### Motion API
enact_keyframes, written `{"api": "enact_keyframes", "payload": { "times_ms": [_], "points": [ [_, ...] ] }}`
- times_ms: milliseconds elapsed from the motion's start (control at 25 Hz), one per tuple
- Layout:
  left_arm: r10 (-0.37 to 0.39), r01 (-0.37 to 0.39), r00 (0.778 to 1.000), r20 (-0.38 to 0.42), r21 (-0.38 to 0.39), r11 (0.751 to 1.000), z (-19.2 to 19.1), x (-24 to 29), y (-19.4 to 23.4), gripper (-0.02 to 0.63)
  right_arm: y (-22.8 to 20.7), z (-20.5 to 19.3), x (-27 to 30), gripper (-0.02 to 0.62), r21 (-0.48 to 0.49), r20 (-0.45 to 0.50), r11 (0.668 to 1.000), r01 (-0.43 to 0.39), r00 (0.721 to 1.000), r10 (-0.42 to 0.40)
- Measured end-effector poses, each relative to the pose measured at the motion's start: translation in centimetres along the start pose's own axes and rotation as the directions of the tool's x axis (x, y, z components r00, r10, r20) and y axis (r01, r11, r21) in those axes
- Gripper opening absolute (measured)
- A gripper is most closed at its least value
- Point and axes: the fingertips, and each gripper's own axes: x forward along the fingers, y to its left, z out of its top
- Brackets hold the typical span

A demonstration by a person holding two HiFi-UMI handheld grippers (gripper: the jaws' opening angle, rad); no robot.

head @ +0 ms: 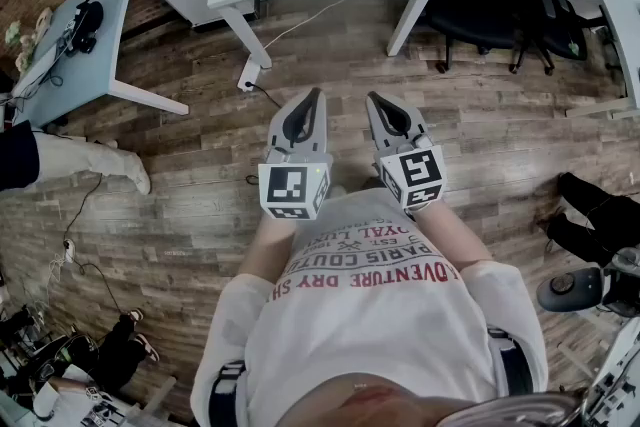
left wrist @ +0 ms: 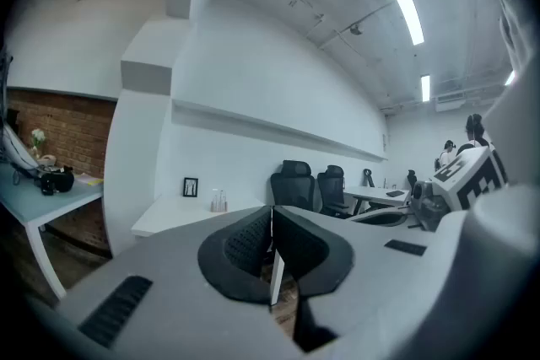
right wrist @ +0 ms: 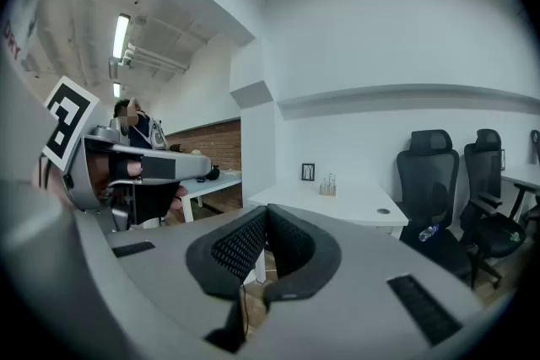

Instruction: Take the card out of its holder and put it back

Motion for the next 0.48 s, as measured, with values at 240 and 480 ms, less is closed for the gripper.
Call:
{"api": "enact_keyframes", "payload": {
  "times_ms": [240,480],
  "points": [
    [-0.015,0.015,1.000,0.001,-0.017,1.000,-0.2,-0.4,0.6,0.025,0.9,-0.1,0.2,0.025,0.001,-0.001,1.000,0.008,1.000,-0.008],
    [-0.029,0.029,1.000,0.005,-0.013,0.999,-0.1,-0.8,0.4,0.025,1.3,-0.3,0.1,0.025,0.088,0.009,0.996,-0.011,1.000,0.011]
  ]
}}
